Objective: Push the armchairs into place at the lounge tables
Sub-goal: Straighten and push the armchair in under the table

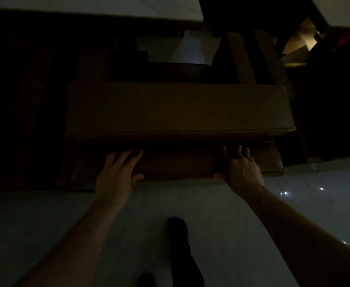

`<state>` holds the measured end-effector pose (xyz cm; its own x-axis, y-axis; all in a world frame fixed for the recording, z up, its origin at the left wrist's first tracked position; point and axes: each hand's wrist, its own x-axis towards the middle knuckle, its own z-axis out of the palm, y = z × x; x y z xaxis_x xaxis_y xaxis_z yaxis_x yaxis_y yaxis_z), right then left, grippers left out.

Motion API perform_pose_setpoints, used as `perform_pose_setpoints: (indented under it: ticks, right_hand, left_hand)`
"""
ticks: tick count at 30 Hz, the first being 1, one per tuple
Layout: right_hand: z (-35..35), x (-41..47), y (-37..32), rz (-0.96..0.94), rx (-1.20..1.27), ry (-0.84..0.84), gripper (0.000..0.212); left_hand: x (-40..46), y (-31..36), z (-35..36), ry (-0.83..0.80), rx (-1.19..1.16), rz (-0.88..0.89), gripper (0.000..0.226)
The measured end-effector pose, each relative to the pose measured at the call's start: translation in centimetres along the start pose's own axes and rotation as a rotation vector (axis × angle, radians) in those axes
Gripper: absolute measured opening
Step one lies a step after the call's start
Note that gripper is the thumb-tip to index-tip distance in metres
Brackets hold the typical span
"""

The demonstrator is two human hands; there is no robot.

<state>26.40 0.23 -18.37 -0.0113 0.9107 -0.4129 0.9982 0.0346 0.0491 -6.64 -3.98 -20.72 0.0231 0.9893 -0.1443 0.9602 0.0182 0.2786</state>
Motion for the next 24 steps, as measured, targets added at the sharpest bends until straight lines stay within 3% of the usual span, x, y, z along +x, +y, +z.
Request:
perform_pose_setpoints:
  ticks: [24]
  right_hand:
    - [-1.3,2.9,0.6,-0.028,-0.065,-0.01,0.099]
  left_hand:
    - [2.3,2.0,-1.5,-0.056,0.061,-0.112,0.069]
